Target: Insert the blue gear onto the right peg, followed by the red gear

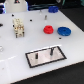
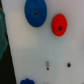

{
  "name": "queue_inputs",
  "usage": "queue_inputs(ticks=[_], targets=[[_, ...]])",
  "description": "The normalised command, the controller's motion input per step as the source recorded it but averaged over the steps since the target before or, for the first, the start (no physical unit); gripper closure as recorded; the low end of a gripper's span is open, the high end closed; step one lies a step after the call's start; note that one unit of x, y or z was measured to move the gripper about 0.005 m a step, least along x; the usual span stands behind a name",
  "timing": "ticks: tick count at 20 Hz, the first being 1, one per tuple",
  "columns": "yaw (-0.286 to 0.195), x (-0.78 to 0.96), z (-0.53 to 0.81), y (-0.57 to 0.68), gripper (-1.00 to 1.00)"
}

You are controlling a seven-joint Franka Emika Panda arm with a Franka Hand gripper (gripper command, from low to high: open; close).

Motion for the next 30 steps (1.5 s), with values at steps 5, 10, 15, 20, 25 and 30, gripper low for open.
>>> queue_inputs(ticks=[5,10,15,20,25,30], targets=[[0.0,-0.1,-0.43,0.29,-1.0],[0.0,-0.14,-0.44,0.23,-1.0],[0.0,-0.16,-0.48,0.1,-1.0],[0.0,-0.2,-0.48,-0.04,-1.0],[0.0,-0.24,-0.45,-0.18,-1.0],[0.0,-0.33,-0.38,-0.17,-1.0]])
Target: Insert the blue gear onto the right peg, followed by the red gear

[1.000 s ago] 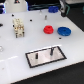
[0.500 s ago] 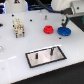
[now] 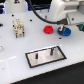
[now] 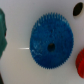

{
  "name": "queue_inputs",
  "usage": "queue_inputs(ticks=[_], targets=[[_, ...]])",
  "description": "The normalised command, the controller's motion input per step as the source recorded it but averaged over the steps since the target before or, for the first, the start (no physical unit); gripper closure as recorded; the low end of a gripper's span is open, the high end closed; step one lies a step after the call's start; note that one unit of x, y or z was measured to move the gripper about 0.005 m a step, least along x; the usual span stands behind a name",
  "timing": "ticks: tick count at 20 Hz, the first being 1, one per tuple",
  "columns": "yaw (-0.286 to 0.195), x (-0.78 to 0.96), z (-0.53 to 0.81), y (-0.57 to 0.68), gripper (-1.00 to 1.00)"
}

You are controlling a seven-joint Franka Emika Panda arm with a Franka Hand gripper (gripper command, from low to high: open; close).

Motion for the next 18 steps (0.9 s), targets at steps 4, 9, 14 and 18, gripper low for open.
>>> queue_inputs(ticks=[4,9,14,18], targets=[[0.0,-0.18,-0.12,-0.01,-1.0],[0.0,-0.35,-0.16,0.08,-1.0],[0.0,-0.5,-0.15,0.12,-1.0],[0.0,-0.39,-0.13,0.06,-1.0]])
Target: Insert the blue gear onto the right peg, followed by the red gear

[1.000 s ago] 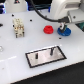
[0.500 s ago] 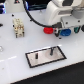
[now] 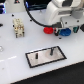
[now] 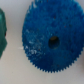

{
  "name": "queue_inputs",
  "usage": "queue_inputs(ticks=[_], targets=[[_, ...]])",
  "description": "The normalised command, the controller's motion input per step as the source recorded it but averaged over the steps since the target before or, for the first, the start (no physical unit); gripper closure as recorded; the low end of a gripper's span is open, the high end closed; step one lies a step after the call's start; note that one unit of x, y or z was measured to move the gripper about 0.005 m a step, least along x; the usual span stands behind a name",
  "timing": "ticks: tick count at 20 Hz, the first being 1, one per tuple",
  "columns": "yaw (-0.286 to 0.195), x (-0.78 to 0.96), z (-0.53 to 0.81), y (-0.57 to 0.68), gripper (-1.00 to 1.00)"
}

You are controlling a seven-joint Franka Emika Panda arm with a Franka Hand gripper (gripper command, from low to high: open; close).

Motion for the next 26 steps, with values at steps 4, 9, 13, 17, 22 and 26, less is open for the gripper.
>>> queue_inputs(ticks=[4,9,13,17,22,26], targets=[[0.0,-0.33,-0.08,0.03,-1.0],[0.0,-0.27,-0.11,0.0,-1.0],[0.0,-0.27,-0.07,0.0,1.0],[0.0,-0.22,-0.06,0.01,1.0],[0.0,-0.27,-0.05,-0.02,1.0],[0.0,-0.1,0.14,-0.05,1.0]])
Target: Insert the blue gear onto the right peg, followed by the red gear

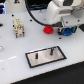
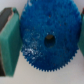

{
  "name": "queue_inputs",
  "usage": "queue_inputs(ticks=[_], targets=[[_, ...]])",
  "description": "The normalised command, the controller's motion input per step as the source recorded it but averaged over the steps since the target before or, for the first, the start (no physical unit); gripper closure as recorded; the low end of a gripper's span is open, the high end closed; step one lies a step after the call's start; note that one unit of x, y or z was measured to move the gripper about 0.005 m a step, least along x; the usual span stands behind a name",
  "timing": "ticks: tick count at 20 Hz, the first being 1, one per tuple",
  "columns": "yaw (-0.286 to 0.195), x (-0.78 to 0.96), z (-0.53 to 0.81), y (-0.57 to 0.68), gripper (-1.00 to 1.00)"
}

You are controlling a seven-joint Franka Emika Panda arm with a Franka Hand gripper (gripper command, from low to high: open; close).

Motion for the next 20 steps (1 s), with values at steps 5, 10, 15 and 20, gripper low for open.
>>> queue_inputs(ticks=[5,10,15,20], targets=[[0.0,0.2,0.53,-0.07,1.0],[0.0,0.39,0.52,-0.17,1.0],[0.0,0.49,0.54,-0.29,1.0],[0.0,0.54,0.52,-0.37,1.0]])
